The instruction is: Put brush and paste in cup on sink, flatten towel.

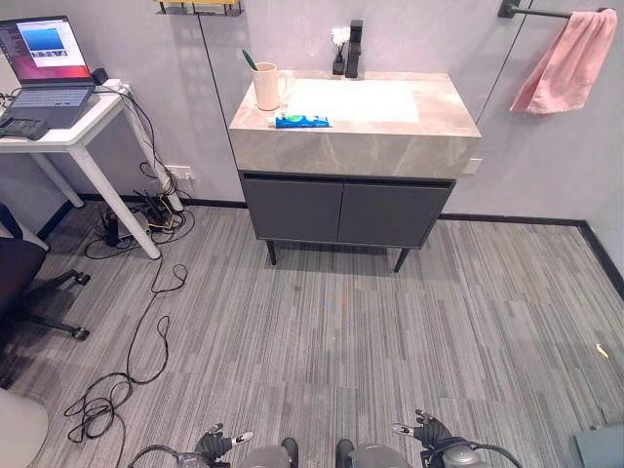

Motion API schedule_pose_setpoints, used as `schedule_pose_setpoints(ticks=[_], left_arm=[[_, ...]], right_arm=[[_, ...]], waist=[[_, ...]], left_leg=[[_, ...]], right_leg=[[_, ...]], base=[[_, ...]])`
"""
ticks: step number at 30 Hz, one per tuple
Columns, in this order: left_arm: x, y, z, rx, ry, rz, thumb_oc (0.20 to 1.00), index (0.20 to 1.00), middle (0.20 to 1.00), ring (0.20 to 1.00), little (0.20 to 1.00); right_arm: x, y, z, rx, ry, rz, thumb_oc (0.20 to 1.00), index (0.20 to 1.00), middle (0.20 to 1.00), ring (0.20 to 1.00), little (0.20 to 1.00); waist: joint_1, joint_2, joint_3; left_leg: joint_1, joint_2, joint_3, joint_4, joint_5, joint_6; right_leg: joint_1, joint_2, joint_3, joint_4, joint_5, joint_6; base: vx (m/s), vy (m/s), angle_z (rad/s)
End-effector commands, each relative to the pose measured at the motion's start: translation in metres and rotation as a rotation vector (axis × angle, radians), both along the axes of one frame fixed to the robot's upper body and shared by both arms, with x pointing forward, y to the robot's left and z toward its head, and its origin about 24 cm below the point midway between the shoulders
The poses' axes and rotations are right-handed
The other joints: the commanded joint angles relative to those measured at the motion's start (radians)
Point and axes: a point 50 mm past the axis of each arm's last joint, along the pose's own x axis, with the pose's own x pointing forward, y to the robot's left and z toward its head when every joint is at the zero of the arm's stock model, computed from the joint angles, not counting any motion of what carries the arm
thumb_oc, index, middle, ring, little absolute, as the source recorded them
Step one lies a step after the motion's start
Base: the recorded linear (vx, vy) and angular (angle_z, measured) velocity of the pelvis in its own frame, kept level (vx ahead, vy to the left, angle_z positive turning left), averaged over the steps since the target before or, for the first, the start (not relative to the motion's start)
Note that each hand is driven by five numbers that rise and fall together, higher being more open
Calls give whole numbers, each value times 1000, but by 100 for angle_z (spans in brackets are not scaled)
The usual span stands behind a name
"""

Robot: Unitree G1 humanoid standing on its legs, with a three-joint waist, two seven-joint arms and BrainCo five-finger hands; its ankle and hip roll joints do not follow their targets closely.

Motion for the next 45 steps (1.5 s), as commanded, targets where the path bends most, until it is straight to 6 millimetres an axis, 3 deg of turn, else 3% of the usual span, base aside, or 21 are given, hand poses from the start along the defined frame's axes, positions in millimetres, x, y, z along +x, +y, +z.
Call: schedule_pose_setpoints(ticks=[1,6,11,15,17,19,21,23,25,26,27,31,35,39,41,42,43,45], left_arm=[[6,4,3,24,-32,-2,1000,1000,1000,1000,1000],[7,6,4,33,-44,-9,1000,1000,1000,1000,1000],[23,4,11,10,-155,10,1000,1000,1000,1000,1000],[42,6,23,11,-261,-23,1000,1000,1000,1000,1000],[46,12,27,47,-281,-56,1000,1000,1000,1000,1000],[47,12,28,49,-286,-58,1000,1000,1000,1000,1000],[47,12,29,47,-289,-67,1000,1000,1000,1000,1000],[44,14,27,56,-275,-56,1000,1000,1000,1000,1000],[44,15,27,56,-271,-46,1000,1000,1000,1000,1000],[44,15,26,52,-267,-28,1000,1000,1000,1000,1000],[44,13,25,46,-265,-30,1000,1000,1000,1000,1000],[44,9,24,50,-256,-60,1000,1000,1000,1000,1000],[51,12,28,49,-277,-34,1000,1000,1000,1000,1000],[53,12,28,50,-283,-33,1000,1000,1000,1000,1000],[55,15,30,55,-292,-28,1000,1000,1000,1000,1000],[51,17,29,55,-284,-18,1000,1000,1000,1000,1000],[59,17,32,53,-296,-18,1000,1000,1000,1000,1000],[63,17,33,52,-302,-14,1000,1000,1000,1000,1000]], right_arm=[[15,-5,8,-19,-80,18,1000,1000,1000,1000,1000],[21,-3,10,-15,-103,28,1000,1000,1000,1000,1000],[38,0,19,-2,-191,27,1000,1000,1000,1000,1000],[58,2,31,-3,-271,61,1000,1000,1000,1000,1000],[64,7,35,1,-301,92,1000,1000,1000,1000,1000],[67,11,37,6,-318,117,1000,1000,1000,1000,1000],[68,12,38,7,-327,126,1000,1000,1000,1000,1000],[70,7,42,-3,-349,119,1000,1000,1000,1000,1000],[73,7,44,-7,-359,127,1000,1000,1000,1000,1000],[77,10,46,-6,-372,138,1000,1000,1000,1000,1000],[75,9,46,-13,-369,148,1000,1000,1000,1000,1000],[69,3,43,-23,-354,134,1000,1000,1000,1000,1000],[78,3,50,-52,-382,197,1000,1000,1000,1000,1000],[80,3,52,-50,-392,200,1000,1000,1000,1000,1000],[80,5,54,-52,-403,231,1000,1000,1000,1000,1000],[75,6,52,-49,-397,248,1000,1000,1000,1000,1000],[74,3,54,-56,-408,251,1000,1000,1000,1000,1000],[75,1,54,-78,-403,264,1000,1000,1000,1000,1000]], waist=[[-1,-15,-31],[7,-20,-24],[12,-17,3],[17,-13,33],[13,-7,54],[13,-4,61],[9,-4,60],[-4,-18,55],[-8,-21,57],[-17,-30,63],[-28,-31,64],[-31,-35,28],[-36,-27,0],[-38,-25,-1],[-49,-19,-20],[-46,-20,-26],[-24,-54,22],[-18,-62,33]], left_leg=[[-28,-1,-21,70,-32,-8],[-28,-4,-12,71,-38,0],[-43,-22,-6,90,-52,18],[-68,-40,5,126,-69,38],[-46,-61,17,126,-86,70],[-30,-61,23,118,-89,75],[-20,-65,21,112,-89,76],[13,-88,19,71,-98,80],[31,-91,23,60,-108,80],[60,-93,18,43,-118,76],[84,-92,0,27,-122,70],[104,-76,-20,-6,-107,51],[135,-25,-50,-47,-91,23],[145,-18,-56,-55,-88,19],[182,31,-70,-70,-66,-7],[145,52,-60,55,10,-39],[-67,38,-56,395,152,-58],[-152,30,-27,373,119,-37]], right_leg=[[45,-57,-1,-73,72,105],[52,-62,7,-90,82,111],[43,-78,26,-91,88,124],[-3,-94,54,-36,91,135],[-58,-118,78,88,149,156],[-94,-123,69,132,159,152],[-106,-114,71,119,163,151],[-152,-95,55,-8,210,149],[-178,-96,29,-71,240,155],[-199,-101,20,-157,279,176],[-196,-92,46,-179,297,179],[-140,-74,47,-231,300,157],[-145,-38,3,-171,248,139],[-148,-34,-1,-159,239,137],[-146,-13,-23,-115,188,123],[-100,14,-20,-129,167,97],[-31,15,-20,-182,172,57],[-9,2,-27,-206,166,53]], base=[[0,0,0],[6,65,-3],[6,118,-5],[-35,157,-5],[17,195,-15],[63,140,-13],[117,81,-26],[191,30,-23],[179,-25,-22],[320,-88,-6],[314,-89,10],[218,-109,31],[213,-117,38],[111,-51,-4],[367,-168,0],[278,-305,24],[234,-309,21],[110,-137,13]])
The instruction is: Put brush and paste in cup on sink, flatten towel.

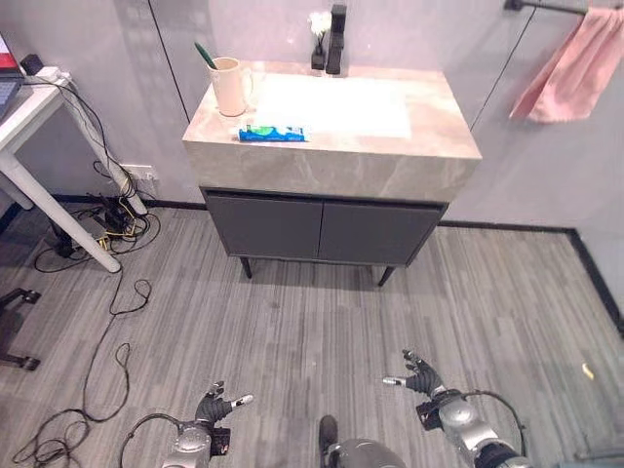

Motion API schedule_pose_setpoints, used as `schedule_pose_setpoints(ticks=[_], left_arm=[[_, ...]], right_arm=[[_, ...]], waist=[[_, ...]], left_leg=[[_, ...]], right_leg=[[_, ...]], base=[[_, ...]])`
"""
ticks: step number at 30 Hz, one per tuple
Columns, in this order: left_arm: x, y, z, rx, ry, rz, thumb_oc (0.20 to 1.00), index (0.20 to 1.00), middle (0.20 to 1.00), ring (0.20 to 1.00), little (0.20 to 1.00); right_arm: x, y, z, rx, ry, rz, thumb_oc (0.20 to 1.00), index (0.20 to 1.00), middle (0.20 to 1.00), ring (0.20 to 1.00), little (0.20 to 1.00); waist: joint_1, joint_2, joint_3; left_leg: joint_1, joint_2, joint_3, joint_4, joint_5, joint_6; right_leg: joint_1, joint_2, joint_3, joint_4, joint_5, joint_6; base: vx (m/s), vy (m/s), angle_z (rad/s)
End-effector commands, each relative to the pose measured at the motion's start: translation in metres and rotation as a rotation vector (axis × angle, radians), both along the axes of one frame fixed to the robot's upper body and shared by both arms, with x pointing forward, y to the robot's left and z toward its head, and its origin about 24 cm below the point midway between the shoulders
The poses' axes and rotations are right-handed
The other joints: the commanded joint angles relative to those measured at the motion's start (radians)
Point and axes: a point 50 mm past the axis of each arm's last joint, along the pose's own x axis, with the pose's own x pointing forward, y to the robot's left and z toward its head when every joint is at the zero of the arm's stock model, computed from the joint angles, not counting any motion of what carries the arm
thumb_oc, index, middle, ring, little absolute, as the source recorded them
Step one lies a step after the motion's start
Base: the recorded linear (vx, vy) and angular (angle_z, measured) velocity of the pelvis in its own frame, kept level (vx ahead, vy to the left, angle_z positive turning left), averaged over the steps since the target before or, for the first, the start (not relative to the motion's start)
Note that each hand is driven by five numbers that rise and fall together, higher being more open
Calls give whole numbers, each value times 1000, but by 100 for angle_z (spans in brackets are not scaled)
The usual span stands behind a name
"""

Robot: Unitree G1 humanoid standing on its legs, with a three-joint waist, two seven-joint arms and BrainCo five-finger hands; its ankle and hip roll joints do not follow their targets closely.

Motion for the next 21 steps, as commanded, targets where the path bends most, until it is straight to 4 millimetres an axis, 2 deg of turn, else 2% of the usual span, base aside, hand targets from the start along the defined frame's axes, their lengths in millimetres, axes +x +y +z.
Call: schedule_pose_setpoints(ticks=[1,2,3,4,6,8,10,12,15,18,21], left_arm=[[29,7,14,19,-99,1,1000,1000,1000,1000,1000],[26,10,13,31,-86,4,1000,1000,1000,1000,1000],[20,12,11,36,-73,7,1000,1000,1000,1000,1000],[17,12,10,42,-65,6,1000,1000,1000,1000,1000],[13,14,8,49,-48,7,1000,1000,1000,1000,1000],[11,16,8,50,-41,14,1000,1000,1000,1000,1000],[2,19,5,50,-26,28,1000,1000,1000,1000,1000],[3,20,6,54,-30,29,1000,1000,1000,1000,1000],[4,21,7,58,-39,23,1000,1000,1000,1000,1000],[6,23,10,78,-53,2,1000,1000,1000,1000,1000],[10,25,13,87,-69,-7,1000,1000,1000,1000,1000]], right_arm=[[20,-6,16,-43,-98,39,1000,1000,1000,1000,1000],[18,-7,16,-60,-93,52,1000,1000,1000,1000,1000],[15,-9,13,-72,-82,56,1000,1000,1000,1000,1000],[11,-9,10,-88,-70,69,1000,1000,1000,1000,1000],[9,-7,8,-92,-55,81,1000,1000,1000,1000,1000],[8,-5,8,-83,-54,92,1000,1000,1000,1000,1000],[2,-1,4,-76,-35,98,1000,1000,1000,1000,1000],[0,1,3,-61,-33,94,1000,1000,1000,1000,1000],[1,4,3,-41,-38,85,1000,1000,1000,1000,1000],[7,12,6,-24,-61,104,1000,1000,1000,1000,1000],[10,19,7,-14,-68,123,1000,1000,1000,1000,1000]], waist=[[11,-18,101],[17,-14,88],[27,-1,77],[51,26,72],[64,32,72],[67,33,68],[70,27,40],[65,22,35],[62,17,25],[69,17,16],[75,17,12]], left_leg=[[-125,-48,38,16,181,102],[-185,-68,67,-101,145,111],[-220,-51,91,-289,173,106],[-259,-35,79,-489,285,84],[-244,-30,67,-548,331,73],[-228,-27,56,-537,344,72],[-199,-35,24,-518,319,88],[-206,-63,8,-465,295,97],[-216,-94,29,-390,236,113],[-210,-108,51,-348,182,130],[-195,-119,63,-345,159,144]], right_leg=[[5,-74,40,30,7,86],[31,-80,47,3,-1,97],[64,-75,47,-22,-15,108],[117,-49,68,-45,-36,109],[158,-47,94,-52,-53,108],[170,-47,111,-46,-64,111],[193,-63,135,-37,-88,123],[203,-87,153,-18,-102,135],[208,-131,172,3,-102,160],[204,-161,188,19,-90,177],[190,-179,195,42,-50,194]], base=[[223,30,15],[369,124,19],[612,270,-7],[524,276,-15],[337,180,-41],[234,145,-64],[325,215,-48],[276,231,-65],[227,254,-30],[178,224,-3],[119,181,-18]])
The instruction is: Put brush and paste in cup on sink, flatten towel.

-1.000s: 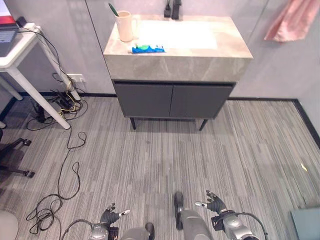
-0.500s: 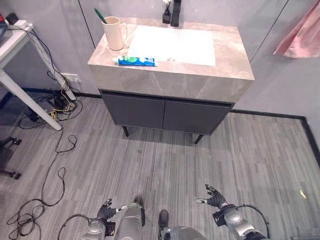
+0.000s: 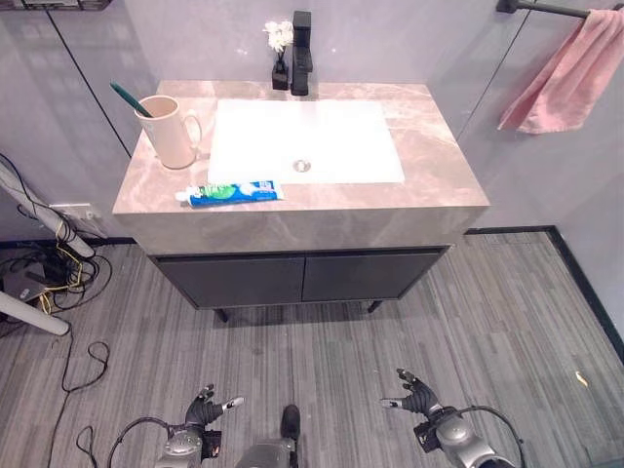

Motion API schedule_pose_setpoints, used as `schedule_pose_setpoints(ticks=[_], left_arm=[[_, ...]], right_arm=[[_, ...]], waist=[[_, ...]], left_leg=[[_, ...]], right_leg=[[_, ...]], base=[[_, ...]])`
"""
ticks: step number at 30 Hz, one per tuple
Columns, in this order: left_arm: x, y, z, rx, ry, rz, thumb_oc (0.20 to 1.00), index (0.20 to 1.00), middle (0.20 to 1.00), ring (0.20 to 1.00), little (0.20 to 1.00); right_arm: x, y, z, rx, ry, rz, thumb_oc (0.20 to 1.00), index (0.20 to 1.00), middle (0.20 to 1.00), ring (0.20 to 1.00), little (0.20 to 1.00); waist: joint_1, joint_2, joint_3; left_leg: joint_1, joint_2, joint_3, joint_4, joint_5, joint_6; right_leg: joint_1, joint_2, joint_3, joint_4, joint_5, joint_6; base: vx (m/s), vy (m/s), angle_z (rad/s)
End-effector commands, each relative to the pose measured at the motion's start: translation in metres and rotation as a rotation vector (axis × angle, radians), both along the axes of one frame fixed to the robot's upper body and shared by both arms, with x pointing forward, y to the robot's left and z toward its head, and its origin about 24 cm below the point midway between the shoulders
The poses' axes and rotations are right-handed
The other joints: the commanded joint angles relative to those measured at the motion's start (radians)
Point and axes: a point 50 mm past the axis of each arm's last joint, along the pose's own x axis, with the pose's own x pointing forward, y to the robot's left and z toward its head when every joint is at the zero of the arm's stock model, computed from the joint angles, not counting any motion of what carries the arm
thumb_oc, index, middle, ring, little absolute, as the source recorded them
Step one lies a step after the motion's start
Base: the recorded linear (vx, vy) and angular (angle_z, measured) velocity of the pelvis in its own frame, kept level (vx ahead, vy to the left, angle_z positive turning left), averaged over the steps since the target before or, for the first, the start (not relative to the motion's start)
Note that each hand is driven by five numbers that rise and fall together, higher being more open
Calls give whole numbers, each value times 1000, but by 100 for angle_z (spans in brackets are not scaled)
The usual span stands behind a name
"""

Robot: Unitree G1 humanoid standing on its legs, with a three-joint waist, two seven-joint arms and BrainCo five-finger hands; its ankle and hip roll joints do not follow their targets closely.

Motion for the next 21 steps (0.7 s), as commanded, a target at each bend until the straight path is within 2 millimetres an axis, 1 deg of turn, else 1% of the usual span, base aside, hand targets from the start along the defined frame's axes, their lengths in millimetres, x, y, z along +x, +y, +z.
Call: schedule_pose_setpoints(ticks=[1,2,3,4,6,7,8,9,10,11,12,13,14,15,16,17,18,21], left_arm=[[-6,16,5,64,-17,-20,1000,1000,1000,1000,1000],[-5,16,6,67,-25,-25,1000,1000,1000,1000,1000],[-5,16,7,70,-30,-43,1000,1000,1000,1000,1000],[-5,17,7,74,-27,-48,1000,1000,1000,1000,1000],[-5,18,8,83,-35,-65,1000,1000,1000,1000,1000],[-5,18,8,83,-35,-65,1000,1000,1000,1000,1000],[-6,17,9,80,-41,-71,1000,1000,1000,1000,1000],[-6,17,10,79,-46,-71,1000,1000,1000,1000,1000],[-8,18,9,84,-34,-78,1000,1000,1000,1000,1000],[-8,15,8,83,-33,-98,1000,1000,1000,1000,1000],[-7,14,9,82,-35,-108,1000,1000,1000,1000,1000],[-9,14,8,84,-30,-105,1000,1000,1000,1000,1000],[-9,14,8,86,-28,-99,1000,1000,1000,1000,1000],[-9,14,7,86,-28,-99,1000,1000,1000,1000,1000],[-9,12,7,79,-28,-101,1000,1000,1000,1000,1000],[-9,12,7,77,-26,-101,1000,1000,1000,1000,1000],[-8,12,7,75,-31,-94,1000,1000,1000,1000,1000],[-7,13,7,75,-38,-71,1000,1000,1000,1000,1000]], right_arm=[[13,5,14,20,-99,47,1000,1000,1000,1000,1000],[14,6,14,19,-102,60,1000,1000,1000,1000,1000],[13,8,15,9,-104,87,1000,1000,1000,1000,1000],[14,9,16,11,-111,94,1000,1000,1000,1000,1000],[14,10,18,14,-121,103,1000,1000,1000,1000,1000],[14,10,18,14,-121,103,1000,1000,1000,1000,1000],[15,12,20,19,-133,113,1000,1000,1000,1000,1000],[15,11,20,12,-136,114,1000,1000,1000,1000,1000],[19,13,25,17,-162,123,1000,1000,1000,1000,1000],[20,11,28,17,-178,123,1000,1000,1000,1000,1000],[19,9,29,24,-184,119,1000,1000,1000,1000,1000],[18,8,28,26,-180,107,1000,1000,1000,1000,1000],[19,8,29,29,-187,98,1000,1000,1000,1000,1000],[19,8,29,28,-187,98,1000,1000,1000,1000,1000],[21,6,30,24,-196,94,1000,1000,1000,1000,1000],[22,6,31,25,-198,97,1000,1000,1000,1000,1000],[22,4,31,15,-196,99,1000,1000,1000,1000,1000],[26,3,32,2,-199,101,1000,1000,1000,1000,1000]], waist=[[31,-6,-18],[31,-6,-19],[32,-8,-24],[30,-8,-25],[26,-2,-20],[26,-2,-20],[20,4,-12],[17,14,2],[3,38,31],[-15,47,33],[-26,52,35],[-23,51,41],[-20,50,39],[-24,51,44],[-31,47,46],[-36,42,50],[-41,35,55],[-43,26,59]], left_leg=[[-119,44,-25,177,-67,-115],[-111,40,-24,174,-73,-111],[-91,25,-24,166,-85,-102],[-79,18,-25,161,-90,-97],[-52,9,-35,147,-96,-85],[-52,9,-34,147,-96,-85],[-25,3,-41,130,-98,-75],[-4,3,-45,119,-95,-67],[29,11,-57,102,-92,-56],[56,7,-81,84,-89,-54],[66,7,-92,79,-83,-53],[80,10,-78,74,-85,-55],[95,10,-68,69,-95,-62],[101,10,-73,69,-96,-62],[109,6,-82,72,-106,-66],[118,-1,-93,78,-115,-67],[144,-5,-101,85,-137,-72],[172,-7,-122,86,-156,-80]], right_leg=[[-75,-93,40,-24,169,66],[-78,-98,39,-18,183,71],[-80,-113,34,3,220,81],[-87,-121,34,26,244,82],[-130,-133,36,123,315,78],[-131,-133,36,123,315,78],[-167,-137,33,192,365,69],[-202,-138,18,253,391,61],[-258,-111,1,360,389,55],[-290,-56,25,379,345,50],[-330,-8,29,378,313,45],[-360,-24,-22,352,288,41],[-357,-60,-80,284,254,39],[-349,-61,-85,282,252,39],[-360,-56,-88,213,239,39],[-375,-49,-71,178,246,44],[-382,-62,-67,74,274,59],[-400,-81,-58,-14,333,79]], base=[[104,160,-13],[152,199,6],[154,191,11],[153,199,13],[76,129,4],[43,124,-3],[16,129,-4],[54,254,-2],[111,234,5],[160,226,12],[164,148,18],[160,115,27],[116,61,30],[131,3,15],[116,-23,-9],[255,-55,-6],[259,-73,12],[196,-81,25]])
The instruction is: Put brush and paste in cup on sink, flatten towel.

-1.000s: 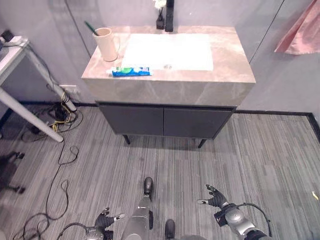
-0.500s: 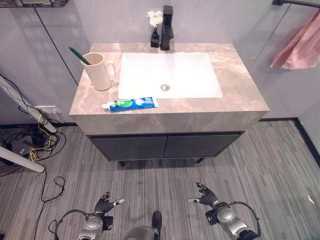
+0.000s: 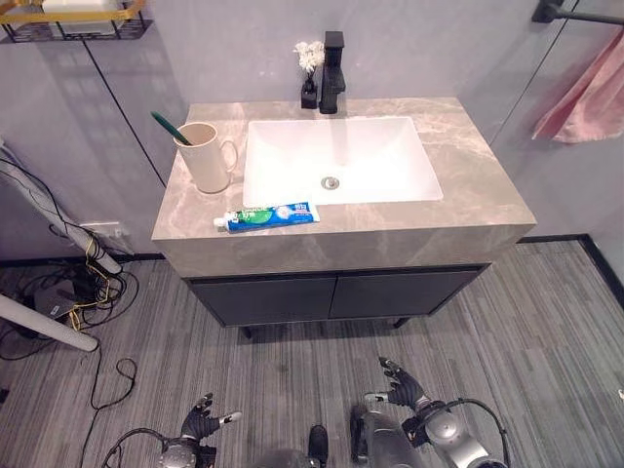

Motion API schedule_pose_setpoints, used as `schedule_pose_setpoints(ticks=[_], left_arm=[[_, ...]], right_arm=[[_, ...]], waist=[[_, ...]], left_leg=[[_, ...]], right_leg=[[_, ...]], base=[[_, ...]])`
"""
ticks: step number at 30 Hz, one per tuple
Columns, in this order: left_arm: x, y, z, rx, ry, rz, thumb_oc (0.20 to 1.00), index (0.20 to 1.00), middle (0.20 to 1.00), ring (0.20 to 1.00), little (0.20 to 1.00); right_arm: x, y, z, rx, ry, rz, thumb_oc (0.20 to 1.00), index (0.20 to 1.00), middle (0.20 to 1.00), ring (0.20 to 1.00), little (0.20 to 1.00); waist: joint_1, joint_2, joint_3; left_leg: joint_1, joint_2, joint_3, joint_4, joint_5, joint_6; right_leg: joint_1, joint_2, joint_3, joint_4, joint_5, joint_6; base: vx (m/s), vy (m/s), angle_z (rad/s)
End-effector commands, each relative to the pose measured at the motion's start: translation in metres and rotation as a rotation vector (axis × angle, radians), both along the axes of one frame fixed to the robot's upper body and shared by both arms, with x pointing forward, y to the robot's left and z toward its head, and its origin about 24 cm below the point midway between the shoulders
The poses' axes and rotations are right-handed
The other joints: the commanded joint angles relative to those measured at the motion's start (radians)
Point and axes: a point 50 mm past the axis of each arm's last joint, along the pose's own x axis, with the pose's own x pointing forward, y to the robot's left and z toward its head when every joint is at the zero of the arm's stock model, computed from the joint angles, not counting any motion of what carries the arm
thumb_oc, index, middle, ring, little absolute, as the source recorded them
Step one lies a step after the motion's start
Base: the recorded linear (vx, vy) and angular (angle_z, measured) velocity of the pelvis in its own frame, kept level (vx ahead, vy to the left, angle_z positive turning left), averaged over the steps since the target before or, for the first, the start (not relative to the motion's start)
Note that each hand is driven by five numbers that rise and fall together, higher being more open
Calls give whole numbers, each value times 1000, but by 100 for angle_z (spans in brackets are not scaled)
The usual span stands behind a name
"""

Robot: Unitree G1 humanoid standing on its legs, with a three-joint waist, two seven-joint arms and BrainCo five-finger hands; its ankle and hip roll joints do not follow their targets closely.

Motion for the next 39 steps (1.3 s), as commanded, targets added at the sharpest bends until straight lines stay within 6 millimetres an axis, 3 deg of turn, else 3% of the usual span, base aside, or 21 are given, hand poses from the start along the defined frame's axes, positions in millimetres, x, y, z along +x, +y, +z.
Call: schedule_pose_setpoints(ticks=[1,4,12,14,15,17,18,19,20,21,23,25,28,33,39], left_arm=[[11,8,9,35,-61,-4,1000,1000,1000,1000,1000],[9,9,8,38,-53,5,1000,1000,1000,1000,1000],[7,11,7,43,-39,24,1000,1000,1000,1000,1000],[13,7,8,38,-52,11,1000,1000,1000,1000,1000],[13,7,8,38,-52,11,1000,1000,1000,1000,1000],[24,2,11,40,-76,-12,1000,1000,1000,1000,1000],[24,2,11,40,-76,-12,1000,1000,1000,1000,1000],[30,-1,12,47,-82,-30,1000,1000,1000,1000,1000],[30,-1,12,46,-82,-30,1000,1000,1000,1000,1000],[32,-2,13,53,-85,-41,1000,1000,1000,1000,1000],[31,-1,12,60,-82,-33,1000,1000,1000,1000,1000],[29,0,11,67,-71,-21,1000,1000,1000,1000,1000],[24,1,9,70,-53,-19,1000,1000,1000,1000,1000],[7,9,4,77,-14,-19,1000,1000,1000,1000,1000],[-7,26,9,118,-28,-8,1000,1000,1000,1000,1000]], right_arm=[[25,-9,20,-17,-117,9,1000,1000,1000,1000,1000],[24,-11,19,-31,-108,19,1000,1000,1000,1000,1000],[32,-17,28,-69,-144,65,1000,1000,1000,1000,1000],[32,-20,28,-83,-145,60,1000,1000,1000,1000,1000],[32,-20,28,-83,-146,60,1000,1000,1000,1000,1000],[36,-21,31,-96,-161,63,1000,1000,1000,1000,1000],[36,-21,31,-96,-161,63,1000,1000,1000,1000,1000],[38,-21,32,-121,-167,83,1000,1000,1000,1000,1000],[38,-21,32,-121,-167,83,1000,1000,1000,1000,1000],[37,-22,31,-135,-166,84,1000,1000,1000,1000,1000],[38,-23,33,-138,-176,83,1000,1000,1000,1000,1000],[36,-25,30,-150,-168,76,1000,1000,1000,1000,1000],[35,-25,29,-155,-156,80,1000,1000,1000,1000,1000],[26,-24,21,-151,-115,80,1000,1000,1000,1000,1000],[26,-18,23,-120,-135,76,1000,1000,1000,1000,1000]], waist=[[-1,-3,6],[6,-27,-22],[13,-22,-49],[10,-24,-40],[9,-24,-40],[16,-33,-10],[15,-33,-10],[5,-38,-12],[7,-38,-11],[5,-41,-21],[10,-36,-25],[14,-16,-30],[14,-12,-37],[23,-8,-45],[43,-19,-49]], left_leg=[[20,58,-62,96,-73,-100],[36,65,-78,83,-85,-110],[61,133,-99,75,-78,-153],[18,142,-96,174,-52,-185],[15,142,-97,178,-54,-185],[-89,135,-90,341,-14,-203],[-91,135,-91,342,-15,-203],[-115,192,-14,296,-17,-196],[-112,192,-12,294,-17,-196],[-121,254,39,190,-21,-201],[-113,275,35,113,9,-213],[-126,318,10,46,83,-238],[-102,303,-11,42,58,-236],[-70,244,27,96,-14,-206],[-50,225,50,61,-21,-185]], right_leg=[[80,-18,26,-24,151,35],[139,3,38,-86,142,25],[167,47,-3,-58,77,-7],[188,54,-11,-57,55,-23],[187,54,-12,-57,55,-23],[203,49,-17,-57,48,-39],[202,49,-17,-57,48,-39],[212,35,-37,-61,38,-39],[214,35,-35,-61,37,-40],[226,19,-50,-74,27,-34],[235,20,-47,-77,22,-29],[242,17,-38,-62,6,-24],[250,4,-21,-53,5,-15],[276,-44,34,-73,35,17],[281,-76,48,-138,85,42]], base=[[192,-123,11],[192,-140,21],[159,-122,12],[129,-131,12],[46,-106,9],[-15,-68,13],[13,-43,-3],[22,-15,-7],[68,31,19],[88,89,47],[87,92,38],[96,166,-4],[70,185,-33],[53,239,-32],[-28,130,-16]])
